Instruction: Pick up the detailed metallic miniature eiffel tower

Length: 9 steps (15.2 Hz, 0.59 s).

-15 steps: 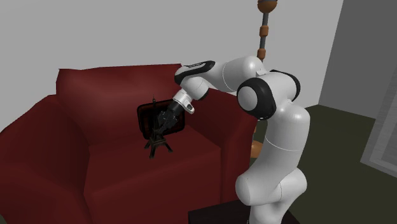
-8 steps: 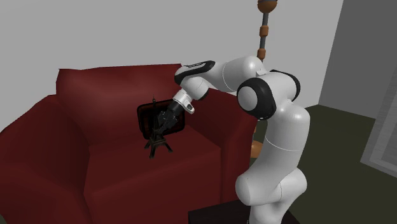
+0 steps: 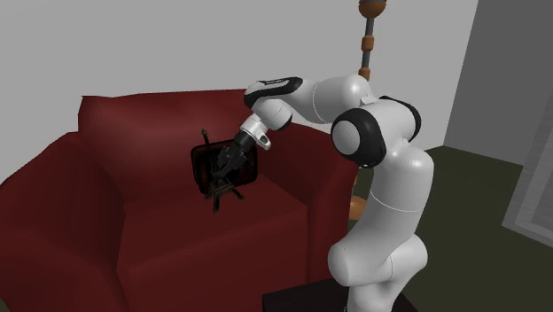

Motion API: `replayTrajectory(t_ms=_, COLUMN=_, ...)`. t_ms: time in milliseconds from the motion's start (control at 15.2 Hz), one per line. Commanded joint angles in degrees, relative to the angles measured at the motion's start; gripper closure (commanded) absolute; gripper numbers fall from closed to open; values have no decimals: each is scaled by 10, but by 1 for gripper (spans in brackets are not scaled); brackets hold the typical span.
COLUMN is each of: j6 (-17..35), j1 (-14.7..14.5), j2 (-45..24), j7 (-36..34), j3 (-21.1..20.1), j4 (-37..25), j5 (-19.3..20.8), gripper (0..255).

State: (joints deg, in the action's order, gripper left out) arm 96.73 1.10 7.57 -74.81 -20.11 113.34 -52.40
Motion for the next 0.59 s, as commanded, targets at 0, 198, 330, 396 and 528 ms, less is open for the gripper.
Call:
replayTrajectory(t_ms=0, j6=-10, j1=1, j2=0, j7=-10, j3=2, j4=-14, j5=2, gripper=255)
replayTrajectory(t_ms=198, j6=-25, j1=2, j2=2, j7=-24, j3=3, j4=-33, j5=3, gripper=255)
replayTrajectory(t_ms=330, j6=-35, j1=3, j2=2, j7=-34, j3=5, j4=-46, j5=4, gripper=255)
replayTrajectory(t_ms=396, j6=-40, j1=3, j2=2, j7=-39, j3=5, j4=-53, j5=5, gripper=255)
replayTrajectory(t_ms=528, j6=-41, j1=3, j2=2, j7=-39, j3=5, j4=-54, j5=5, gripper=255)
